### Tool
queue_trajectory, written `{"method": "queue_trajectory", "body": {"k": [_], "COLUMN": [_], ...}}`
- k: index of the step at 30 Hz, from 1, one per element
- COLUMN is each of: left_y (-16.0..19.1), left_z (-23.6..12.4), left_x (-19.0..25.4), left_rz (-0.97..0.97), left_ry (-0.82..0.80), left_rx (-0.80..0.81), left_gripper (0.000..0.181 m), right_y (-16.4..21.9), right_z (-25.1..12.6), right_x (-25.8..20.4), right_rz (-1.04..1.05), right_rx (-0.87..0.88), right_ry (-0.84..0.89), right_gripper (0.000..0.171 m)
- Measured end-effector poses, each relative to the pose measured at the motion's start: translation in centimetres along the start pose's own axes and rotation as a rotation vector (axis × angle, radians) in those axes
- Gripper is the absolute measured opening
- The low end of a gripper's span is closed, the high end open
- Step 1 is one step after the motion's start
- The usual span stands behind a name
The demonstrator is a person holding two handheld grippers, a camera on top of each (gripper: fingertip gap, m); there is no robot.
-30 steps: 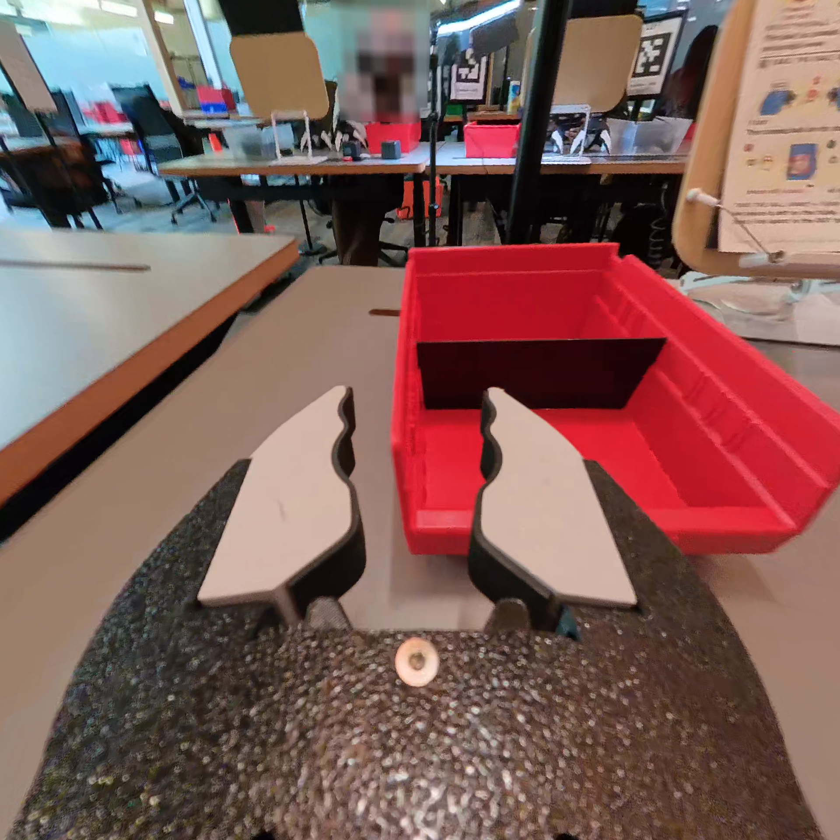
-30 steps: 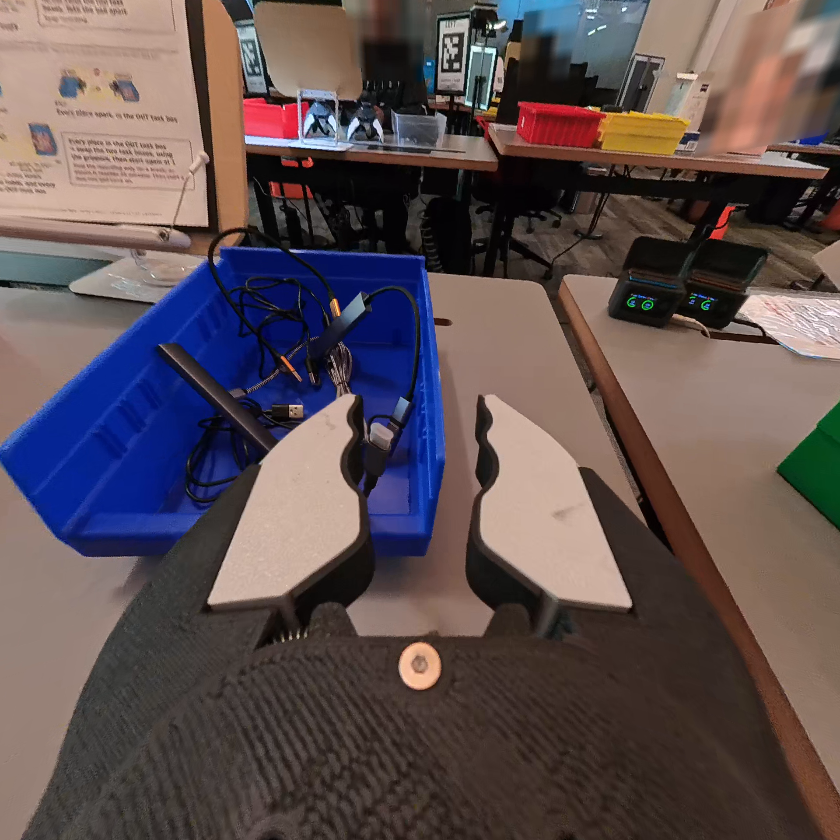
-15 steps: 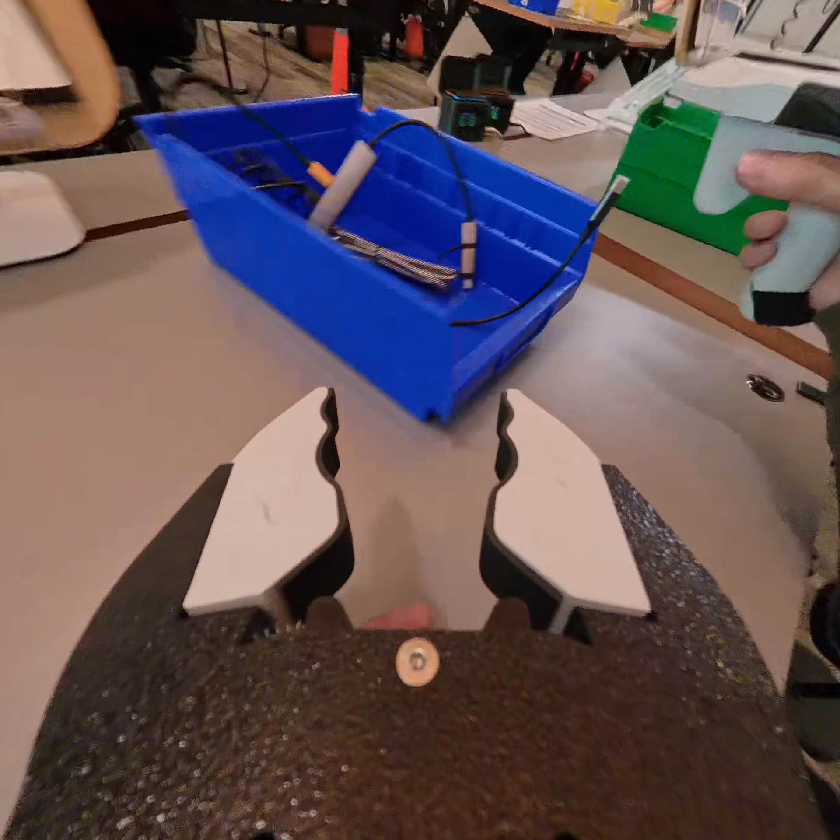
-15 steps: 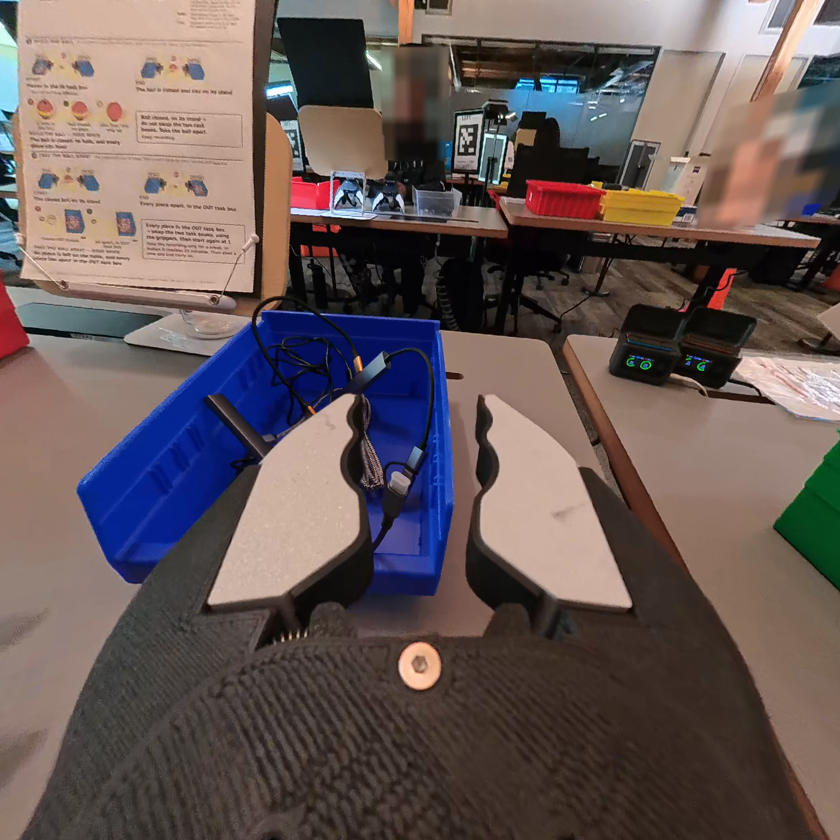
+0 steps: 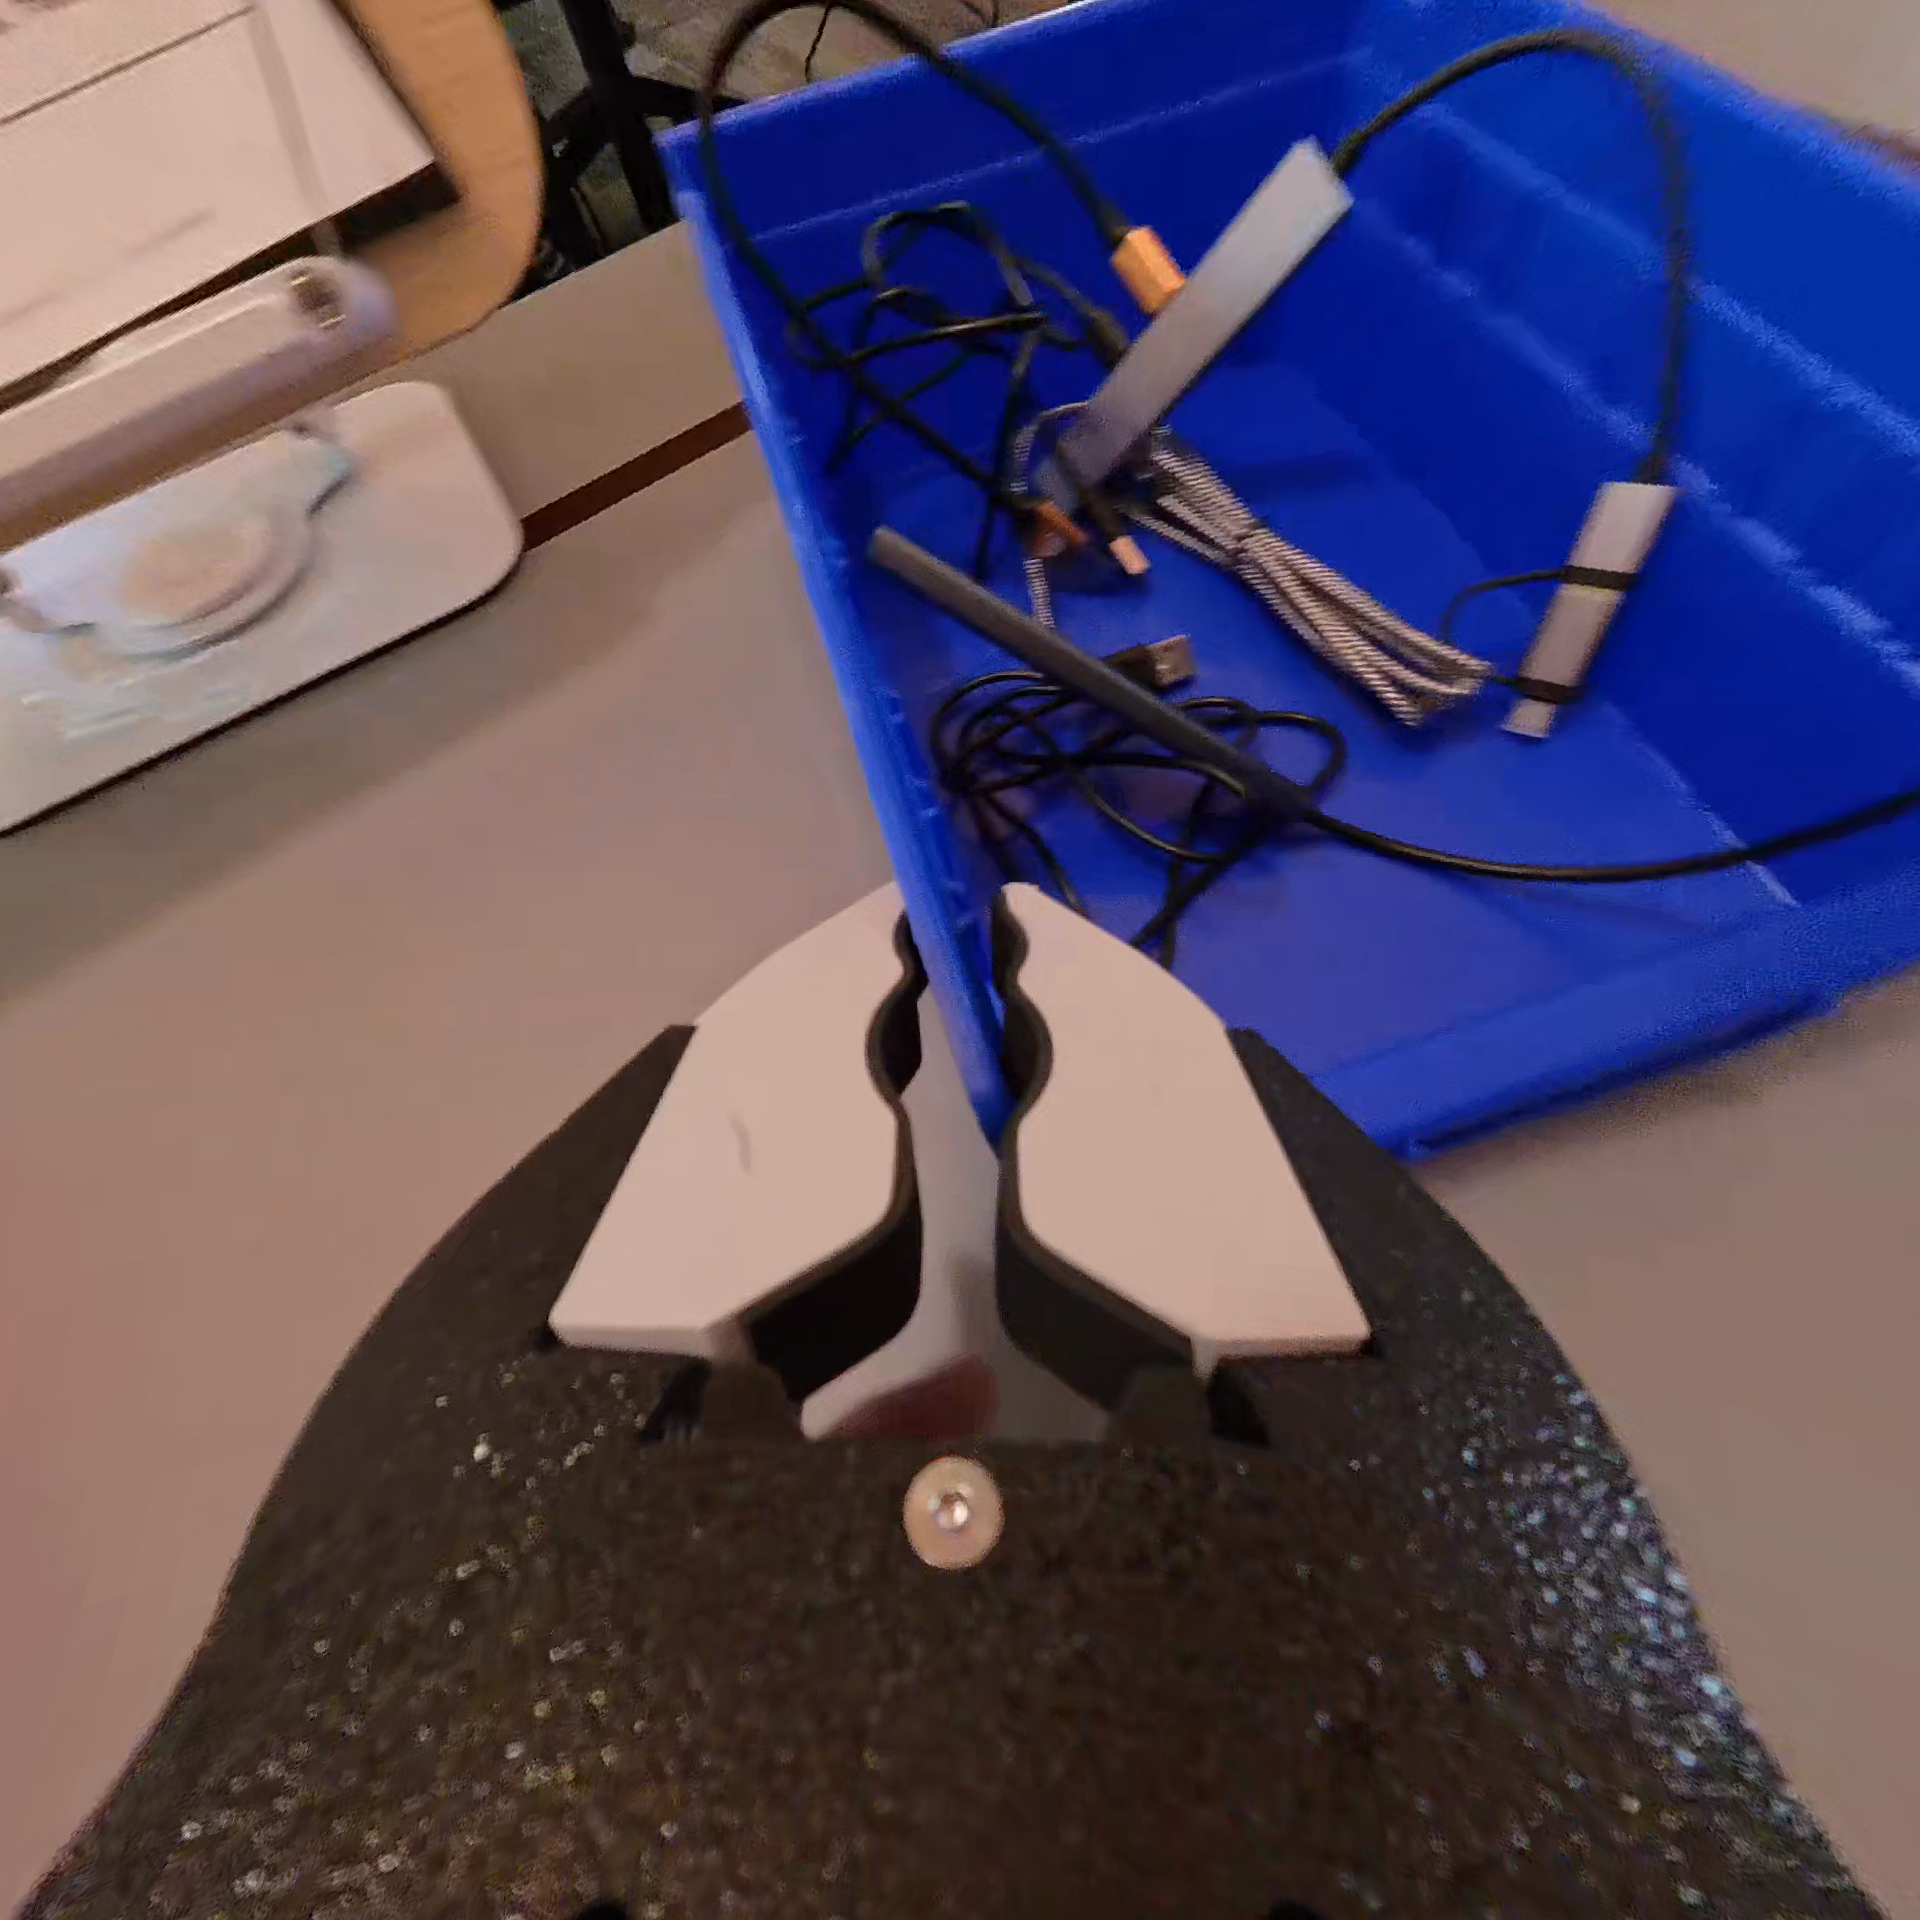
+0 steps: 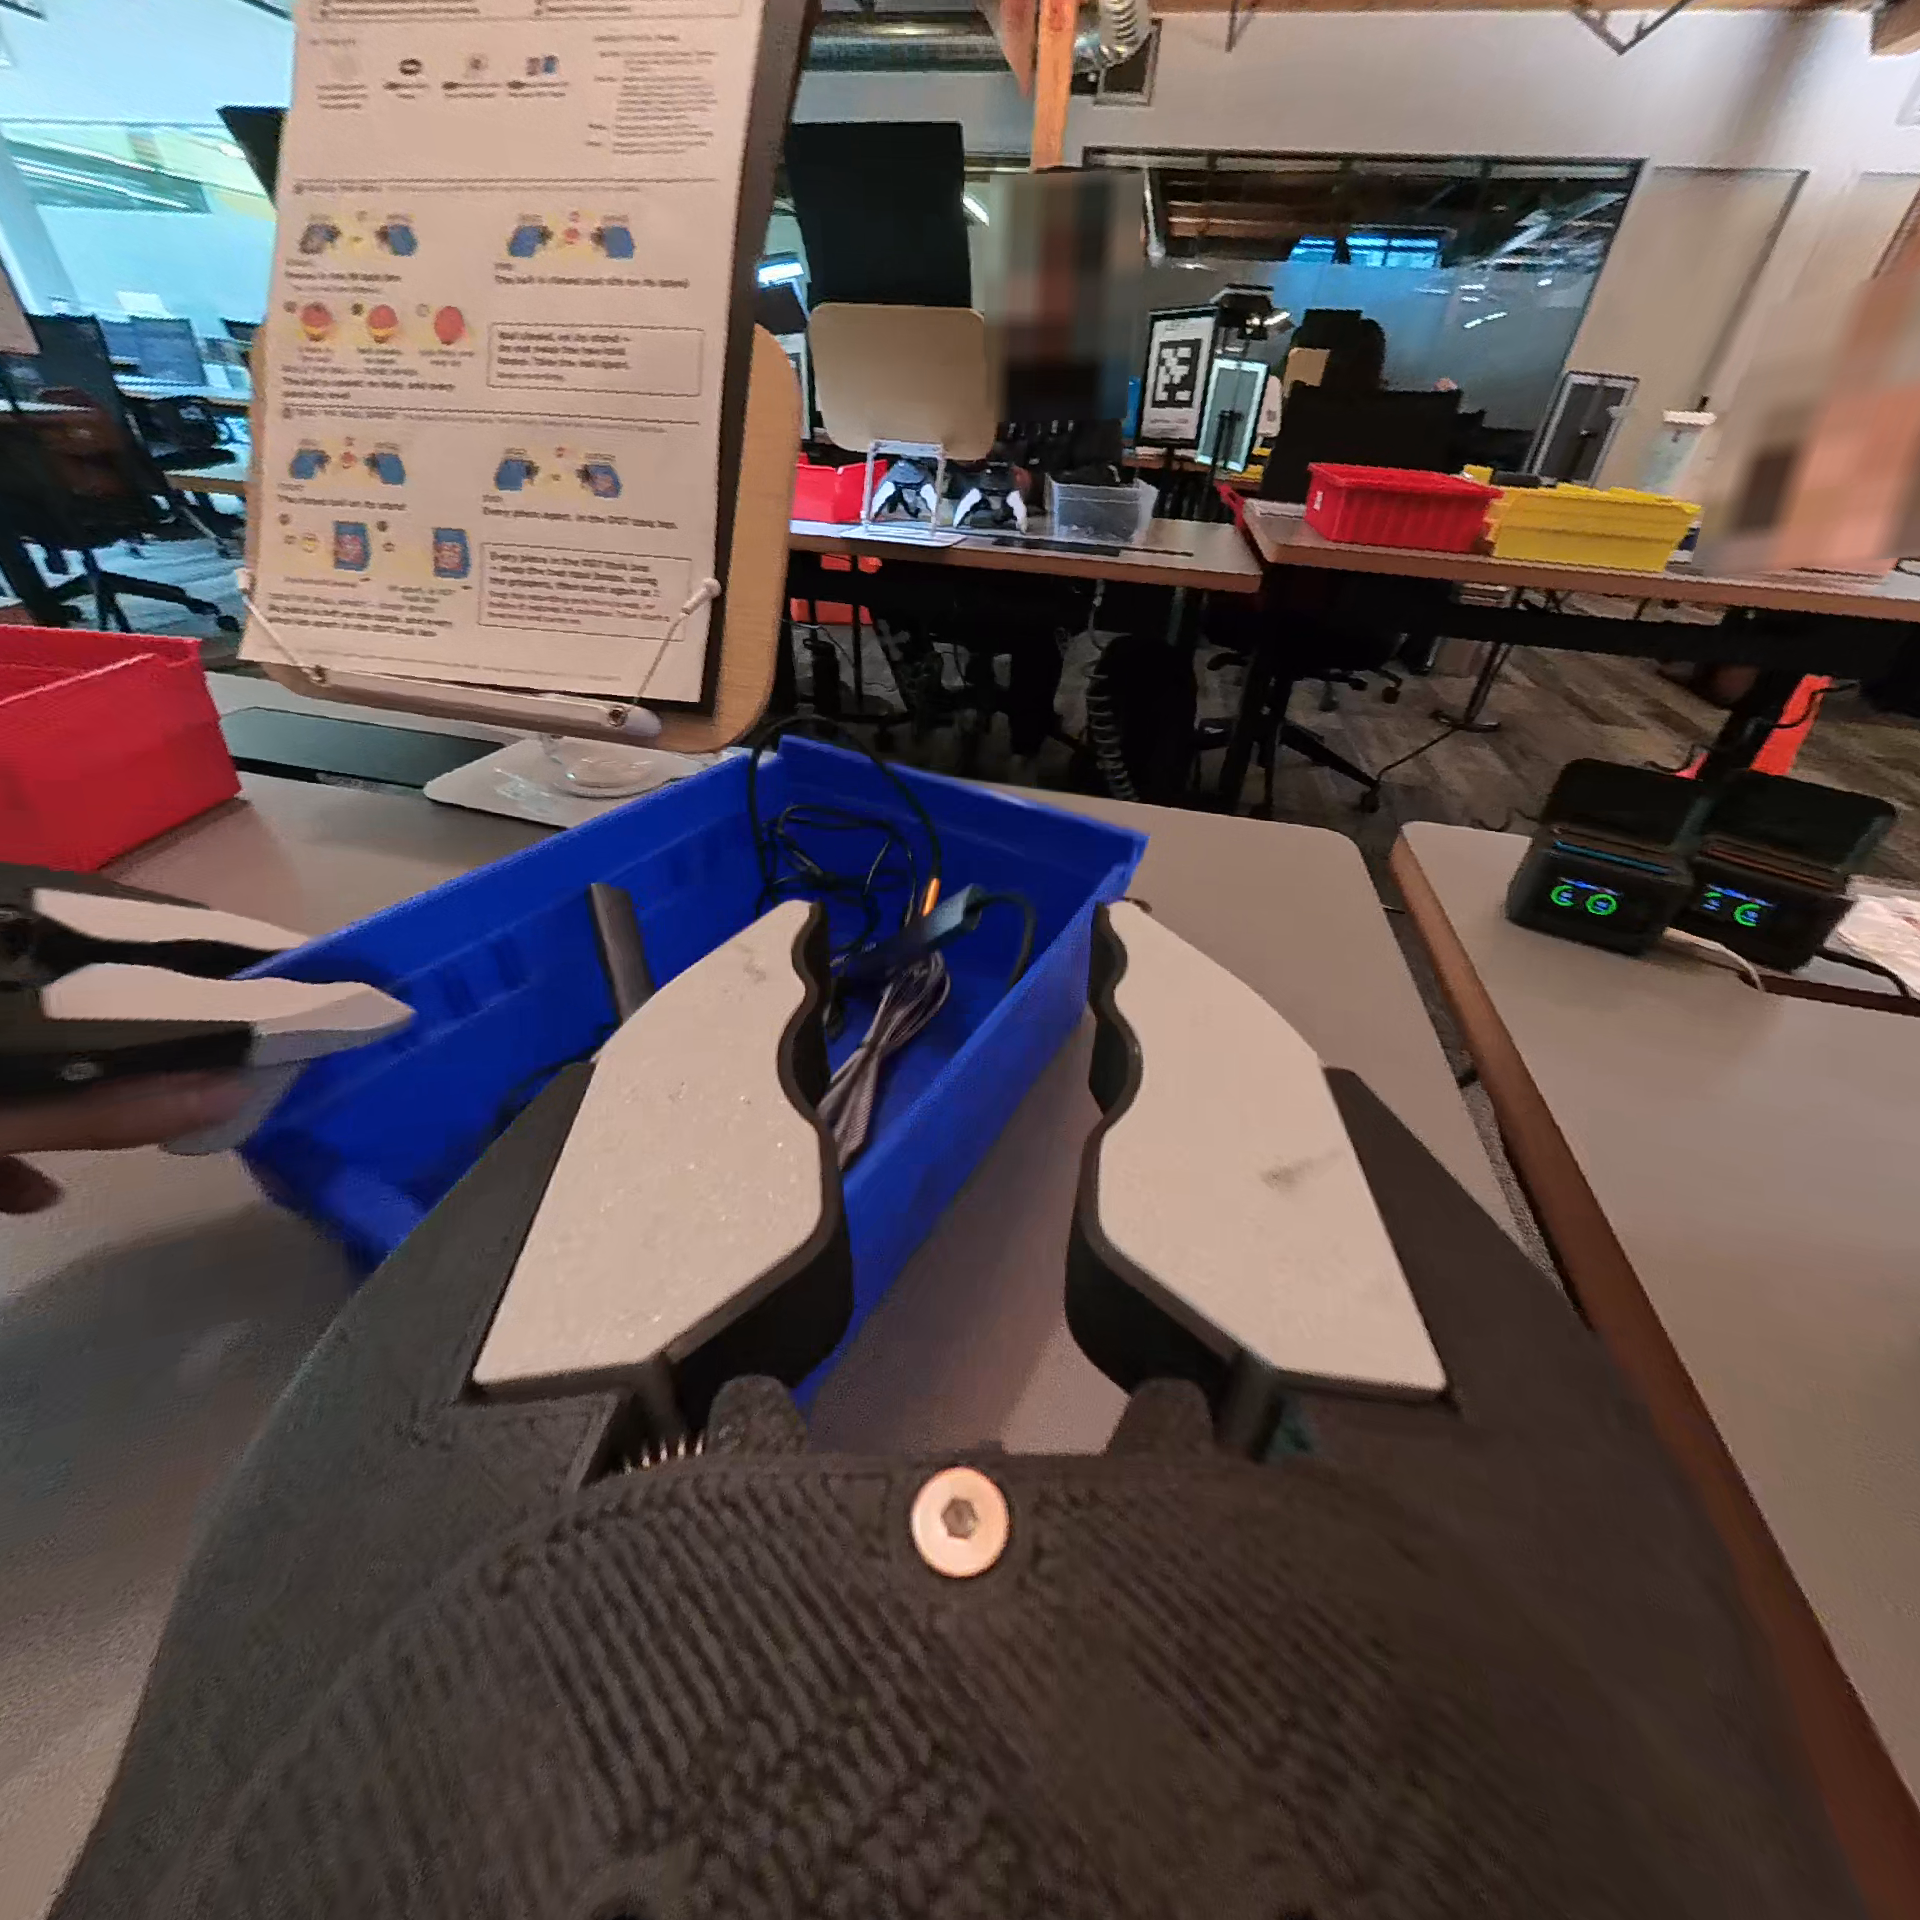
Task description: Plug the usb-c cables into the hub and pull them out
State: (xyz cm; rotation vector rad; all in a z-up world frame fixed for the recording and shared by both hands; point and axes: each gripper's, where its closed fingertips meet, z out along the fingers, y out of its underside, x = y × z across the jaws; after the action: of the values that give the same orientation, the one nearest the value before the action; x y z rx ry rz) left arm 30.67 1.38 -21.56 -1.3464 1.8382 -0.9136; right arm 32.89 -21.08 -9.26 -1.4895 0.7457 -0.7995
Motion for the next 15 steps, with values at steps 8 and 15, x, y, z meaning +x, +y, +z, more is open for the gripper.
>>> {"method": "queue_trajectory", "body": {"k": [8,15], "left_y": [10.2,21.1], "left_z": [-14.6,-30.4], "left_x": [-7.4,-15.5], "left_rz": [0.132,-0.034], "left_ry": [0.094,0.042], "left_rx": [-0.063,-0.221], "left_gripper": [0.008,0.006], "right_y": [-0.7,-0.4], "right_z": [0.4,1.2], "right_x": [-4.9,-14.9], "right_rz": [-0.045,-0.031], "right_rx": [-0.009,-0.017], "right_ry": [-0.119,-0.359], "right_gripper": [0.048,0.052]}}
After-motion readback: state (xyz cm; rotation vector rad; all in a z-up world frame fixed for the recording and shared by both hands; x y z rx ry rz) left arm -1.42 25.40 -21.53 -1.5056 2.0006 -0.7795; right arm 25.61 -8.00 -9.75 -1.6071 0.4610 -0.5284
